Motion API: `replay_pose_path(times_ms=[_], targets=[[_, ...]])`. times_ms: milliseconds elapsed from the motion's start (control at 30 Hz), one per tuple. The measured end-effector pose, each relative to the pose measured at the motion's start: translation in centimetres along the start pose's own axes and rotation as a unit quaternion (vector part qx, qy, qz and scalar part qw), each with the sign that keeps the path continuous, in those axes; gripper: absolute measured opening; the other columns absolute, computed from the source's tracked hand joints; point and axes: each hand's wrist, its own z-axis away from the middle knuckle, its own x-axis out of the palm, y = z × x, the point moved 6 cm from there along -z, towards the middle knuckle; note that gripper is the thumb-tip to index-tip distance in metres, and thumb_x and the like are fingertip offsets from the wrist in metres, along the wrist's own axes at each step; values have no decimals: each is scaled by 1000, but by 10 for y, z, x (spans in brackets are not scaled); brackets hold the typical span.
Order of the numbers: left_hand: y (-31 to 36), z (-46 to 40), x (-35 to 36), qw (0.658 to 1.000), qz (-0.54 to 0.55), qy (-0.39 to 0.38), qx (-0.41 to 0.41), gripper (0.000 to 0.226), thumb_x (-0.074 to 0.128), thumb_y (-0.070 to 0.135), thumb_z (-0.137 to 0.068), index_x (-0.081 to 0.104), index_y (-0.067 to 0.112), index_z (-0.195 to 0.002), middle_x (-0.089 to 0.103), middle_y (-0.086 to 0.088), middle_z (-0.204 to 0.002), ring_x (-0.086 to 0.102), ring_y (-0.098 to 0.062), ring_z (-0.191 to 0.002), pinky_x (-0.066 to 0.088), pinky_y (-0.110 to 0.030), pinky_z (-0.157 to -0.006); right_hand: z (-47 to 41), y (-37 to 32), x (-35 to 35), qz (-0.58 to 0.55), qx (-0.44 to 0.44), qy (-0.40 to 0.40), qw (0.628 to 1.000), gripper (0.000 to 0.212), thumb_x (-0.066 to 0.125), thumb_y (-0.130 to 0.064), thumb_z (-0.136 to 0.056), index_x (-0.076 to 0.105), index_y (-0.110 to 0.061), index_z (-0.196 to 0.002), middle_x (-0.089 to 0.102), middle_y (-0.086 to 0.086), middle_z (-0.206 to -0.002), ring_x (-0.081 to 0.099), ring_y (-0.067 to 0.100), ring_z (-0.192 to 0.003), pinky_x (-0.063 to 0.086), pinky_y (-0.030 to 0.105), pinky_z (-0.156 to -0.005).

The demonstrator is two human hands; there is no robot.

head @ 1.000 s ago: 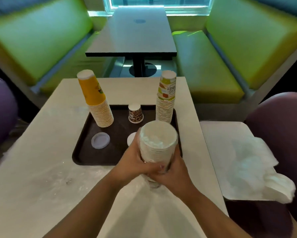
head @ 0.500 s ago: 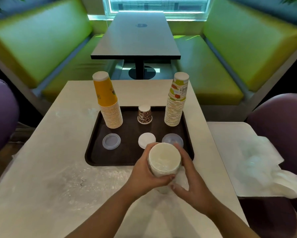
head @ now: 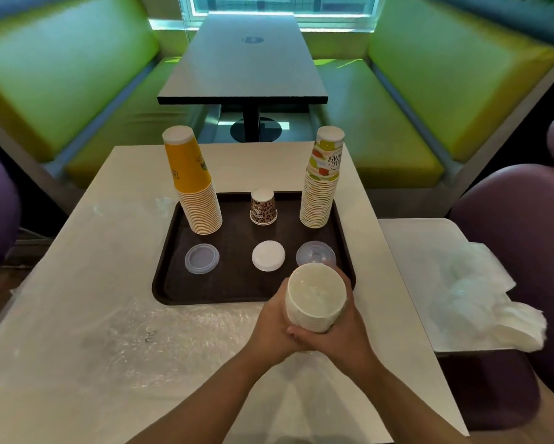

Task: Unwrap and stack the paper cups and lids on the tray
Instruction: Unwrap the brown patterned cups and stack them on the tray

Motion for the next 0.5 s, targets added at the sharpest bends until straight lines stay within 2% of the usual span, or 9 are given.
replay_pose_path(times_ms=[100,167,267,367,500], targets=[[-15,1,1,1000,4,-11,-12,63,80,38,-62,57,18,-117,65,16,-101,59,11,-100,43,-5,-78,3,20,4,9,53,1,999,98,80,-53,-31,41,-40,-120,56,-26,-111,52,-13,-107,42,5,-90],[-28,0,3,999,-5,-27,-25,64,82,31,-62,58,10,-119,66,10,-103,61,6,-101,45,-8,-80,4,33,7,22,78,-8,997,104,80,-55,-30,48,-26,-124,59,-18,-111,56,-7,-105,44,6,-86],[-48,-1,4,998,-13,-31,-55,65,84,31,-59,60,13,-117,68,7,-105,63,-1,-101,48,-12,-80,5,44,11,21,99,-18,995,108,83,-52,-33,47,-18,-130,61,-13,-115,56,-7,-105,44,5,-84],[-59,0,6,996,-26,-31,-76,55,85,32,-60,63,18,-109,68,9,-98,64,2,-96,49,-11,-75,7,53,13,22,118,-17,993,107,85,-48,-35,47,-17,-130,61,-15,-113,57,-9,-103,44,4,-82],[-69,2,8,995,-33,-34,-84,37,82,10,-71,63,21,-100,67,11,-91,64,8,-88,48,-9,-70,9,69,16,44,143,-22,989,103,90,-42,-40,49,-16,-131,63,-11,-115,59,1,-108,46,7,-84]])
